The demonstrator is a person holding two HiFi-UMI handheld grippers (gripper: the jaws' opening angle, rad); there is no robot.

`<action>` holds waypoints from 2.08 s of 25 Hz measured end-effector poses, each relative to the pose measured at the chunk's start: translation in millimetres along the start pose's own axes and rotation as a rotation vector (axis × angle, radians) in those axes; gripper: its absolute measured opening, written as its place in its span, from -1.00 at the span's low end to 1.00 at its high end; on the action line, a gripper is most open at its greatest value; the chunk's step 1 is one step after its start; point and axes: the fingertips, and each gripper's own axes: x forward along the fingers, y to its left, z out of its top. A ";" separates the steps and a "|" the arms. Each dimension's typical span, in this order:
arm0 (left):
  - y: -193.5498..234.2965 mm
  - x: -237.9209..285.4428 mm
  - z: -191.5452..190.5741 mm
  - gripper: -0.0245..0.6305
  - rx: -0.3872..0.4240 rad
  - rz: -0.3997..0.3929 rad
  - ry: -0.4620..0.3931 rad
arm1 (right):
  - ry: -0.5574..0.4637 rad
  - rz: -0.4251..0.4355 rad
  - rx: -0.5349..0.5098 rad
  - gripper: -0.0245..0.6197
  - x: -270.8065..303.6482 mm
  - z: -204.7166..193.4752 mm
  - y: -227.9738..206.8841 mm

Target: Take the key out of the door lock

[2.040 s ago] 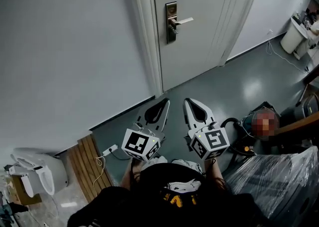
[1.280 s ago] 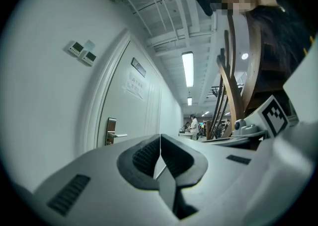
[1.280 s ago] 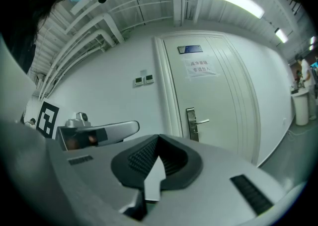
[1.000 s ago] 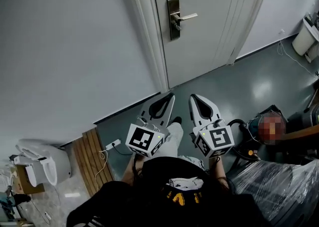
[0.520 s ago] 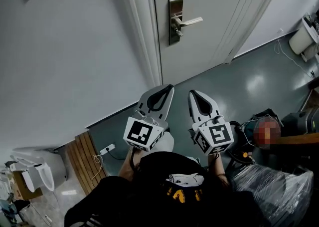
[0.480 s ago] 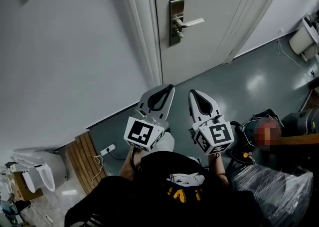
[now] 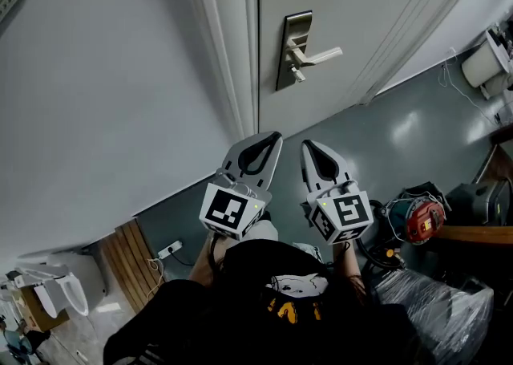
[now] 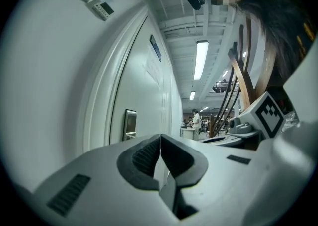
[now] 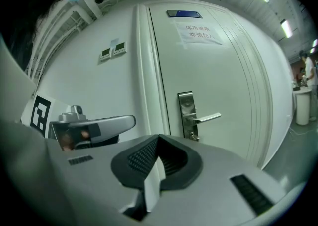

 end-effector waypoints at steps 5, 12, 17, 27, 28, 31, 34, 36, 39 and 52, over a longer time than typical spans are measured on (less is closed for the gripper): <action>16.3 5.5 -8.6 -0.90 -0.010 -0.011 0.015 | 0.011 -0.019 0.030 -0.91 18.8 -2.6 -8.1; 24.2 12.1 -17.7 -0.90 -0.041 -0.011 0.024 | 0.035 -0.008 0.096 -0.91 34.5 -9.0 -19.7; 25.0 17.8 -22.4 -0.90 -0.039 0.006 0.039 | 0.049 0.000 0.114 -0.91 48.6 -13.3 -35.3; 31.3 36.1 -22.9 -0.90 -0.032 0.132 0.054 | 0.092 0.087 0.191 -0.91 94.8 -27.9 -83.6; 31.3 38.7 -22.9 -0.90 -0.031 0.144 0.057 | 0.099 0.098 0.213 -0.91 99.4 -30.8 -89.1; 30.9 49.8 -25.0 -0.90 -0.020 0.169 0.069 | 0.117 0.138 0.290 -0.90 113.7 -38.8 -104.3; 28.8 62.5 -27.9 -0.90 -0.006 0.184 0.078 | 0.135 0.169 0.348 -0.90 127.9 -44.8 -118.0; 25.5 68.0 -27.5 -0.90 -0.003 0.192 0.081 | 0.142 0.190 0.380 -0.90 135.3 -46.7 -123.7; 20.8 72.8 -21.7 -0.90 0.002 0.208 0.068 | 0.151 0.222 0.414 -0.90 143.9 -47.3 -127.2; 23.9 82.8 -26.0 -0.90 0.008 0.309 0.079 | 0.175 0.321 0.684 -0.44 183.3 -59.1 -137.2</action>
